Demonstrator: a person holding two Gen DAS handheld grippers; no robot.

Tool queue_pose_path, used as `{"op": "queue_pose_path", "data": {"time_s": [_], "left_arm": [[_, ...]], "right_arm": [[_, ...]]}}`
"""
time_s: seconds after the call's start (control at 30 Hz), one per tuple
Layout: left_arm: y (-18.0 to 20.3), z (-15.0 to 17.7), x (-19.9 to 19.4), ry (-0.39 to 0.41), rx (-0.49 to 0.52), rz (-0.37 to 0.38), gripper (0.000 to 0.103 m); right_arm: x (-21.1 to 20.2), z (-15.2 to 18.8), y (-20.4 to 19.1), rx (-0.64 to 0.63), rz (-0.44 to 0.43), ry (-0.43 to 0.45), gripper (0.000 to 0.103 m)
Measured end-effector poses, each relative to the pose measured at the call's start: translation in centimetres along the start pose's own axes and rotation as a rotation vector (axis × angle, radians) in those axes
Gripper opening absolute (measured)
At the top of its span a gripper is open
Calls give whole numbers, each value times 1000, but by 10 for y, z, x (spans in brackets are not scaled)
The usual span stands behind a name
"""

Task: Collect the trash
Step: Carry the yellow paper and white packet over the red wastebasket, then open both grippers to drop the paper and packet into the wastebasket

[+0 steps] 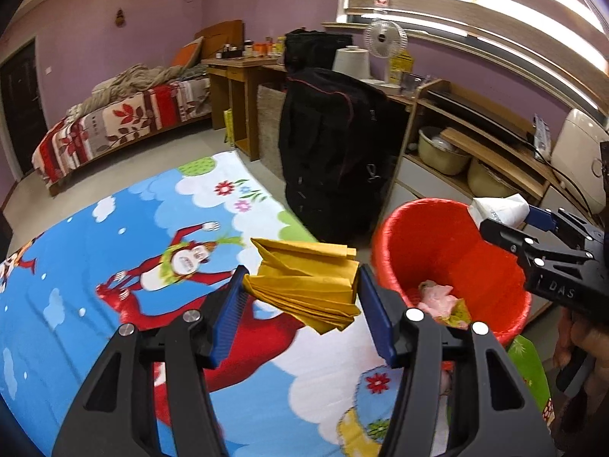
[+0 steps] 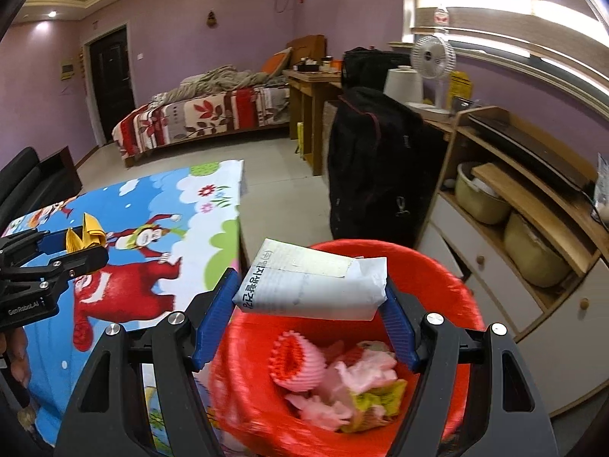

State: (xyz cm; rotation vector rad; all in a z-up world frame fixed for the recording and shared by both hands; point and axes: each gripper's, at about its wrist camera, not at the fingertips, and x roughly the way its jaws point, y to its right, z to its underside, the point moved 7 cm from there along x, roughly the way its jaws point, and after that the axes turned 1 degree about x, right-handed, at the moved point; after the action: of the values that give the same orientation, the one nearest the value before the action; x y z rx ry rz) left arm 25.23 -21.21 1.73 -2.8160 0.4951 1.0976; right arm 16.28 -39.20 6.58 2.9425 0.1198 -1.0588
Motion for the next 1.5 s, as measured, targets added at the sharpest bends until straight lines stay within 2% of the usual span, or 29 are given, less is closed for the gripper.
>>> {"op": "queue_pose_path", "data": {"time_s": [0.53, 1.1, 1.23, 1.3, 1.37, 1.43, 1.5], "left_arm": [[91, -18, 22, -22, 125, 138, 56], [130, -31, 38, -38, 153, 206, 58], [133, -33, 40, -40, 146, 221, 58], [137, -34, 40, -39, 149, 229, 58], [140, -33, 41, -43, 153, 239, 61], [142, -32, 42, -43, 155, 243, 70], [141, -31, 42, -46, 150, 247, 70]], "right_arm": [[-8, 13, 70, 33, 74, -9, 69], [-4, 11, 101, 44, 93, -10, 72], [-5, 11, 105, 49, 95, -5, 79], [-4, 11, 107, 48, 99, -6, 79], [-5, 13, 111, 58, 107, -6, 79], [-6, 14, 114, 69, 107, -6, 79], [-8, 17, 115, 74, 108, -6, 80]]}}
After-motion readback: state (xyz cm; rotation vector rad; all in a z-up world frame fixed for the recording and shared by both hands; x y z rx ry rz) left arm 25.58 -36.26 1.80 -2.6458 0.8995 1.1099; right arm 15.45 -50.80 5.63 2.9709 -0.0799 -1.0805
